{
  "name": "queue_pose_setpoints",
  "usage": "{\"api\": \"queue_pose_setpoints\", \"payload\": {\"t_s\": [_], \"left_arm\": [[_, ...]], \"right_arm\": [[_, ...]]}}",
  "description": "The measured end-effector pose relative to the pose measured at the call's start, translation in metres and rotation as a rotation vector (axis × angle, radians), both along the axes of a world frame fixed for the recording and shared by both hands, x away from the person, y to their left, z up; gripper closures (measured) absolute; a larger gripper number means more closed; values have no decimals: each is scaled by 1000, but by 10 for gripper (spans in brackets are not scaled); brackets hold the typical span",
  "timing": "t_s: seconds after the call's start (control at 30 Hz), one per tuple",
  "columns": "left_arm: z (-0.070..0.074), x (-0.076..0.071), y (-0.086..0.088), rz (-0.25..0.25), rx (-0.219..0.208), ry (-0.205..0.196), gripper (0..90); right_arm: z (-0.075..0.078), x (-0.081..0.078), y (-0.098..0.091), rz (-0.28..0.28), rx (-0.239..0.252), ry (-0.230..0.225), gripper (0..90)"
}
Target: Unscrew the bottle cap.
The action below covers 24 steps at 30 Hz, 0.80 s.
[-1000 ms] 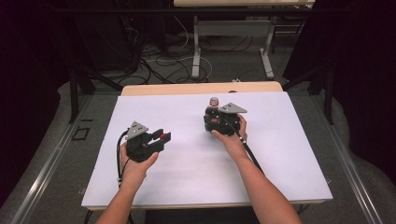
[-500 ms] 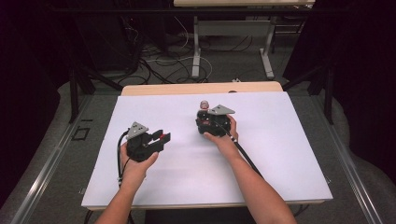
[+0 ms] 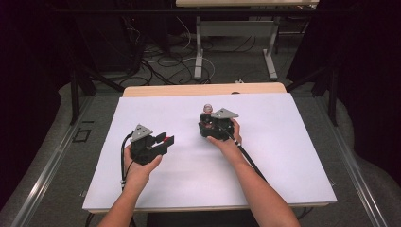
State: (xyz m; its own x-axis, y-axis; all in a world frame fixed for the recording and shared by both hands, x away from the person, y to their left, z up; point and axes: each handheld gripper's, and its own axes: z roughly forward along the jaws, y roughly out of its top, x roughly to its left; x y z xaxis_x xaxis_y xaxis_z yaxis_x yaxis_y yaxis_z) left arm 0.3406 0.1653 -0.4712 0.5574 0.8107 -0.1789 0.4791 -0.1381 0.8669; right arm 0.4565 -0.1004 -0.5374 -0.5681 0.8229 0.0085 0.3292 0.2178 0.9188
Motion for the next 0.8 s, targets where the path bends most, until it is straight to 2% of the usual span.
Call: {"api": "queue_pose_setpoints", "payload": {"t_s": [0.07, 0.13, 0.17, 0.2, 0.33, 0.37, 0.47, 0.5, 0.6, 0.67, 0.8], "left_arm": [[0, 0, -2, -5, 3, 6, 619], [-2, 1, -4, -8, 3, 12, 619], [-3, 3, -6, -9, 5, 2, 619], [-4, 3, -8, -6, -5, 11, 619], [-8, 5, -15, -28, 19, 14, 619], [-9, 5, -16, -33, 24, 16, 619], [-12, 5, -24, -40, 24, 14, 619], [-13, 6, -26, -50, 26, 17, 619], [-16, 7, -34, -68, 34, 16, 619], [-17, 8, -40, -82, 32, 11, 618], [-22, 11, -54, -115, 37, 13, 619]], "right_arm": [[1, -1, -1, 2, -4, 3, 245], [3, -3, -2, 11, 16, 6, 195], [5, -4, -3, 9, 23, 5, 169], [6, -6, -4, 7, 27, 4, 151], [12, -13, -12, -15, 20, 2, 141], [12, -15, -14, -27, 31, -1, 131], [17, -23, -25, -39, 30, 36, 95], [18, -25, -29, -42, 45, 28, 78], [23, -33, -38, -56, 52, 41, 24], [27, -40, -45, -50, 39, 59, 0], [35, -57, -59, -48, 20, 48, 0]]}}
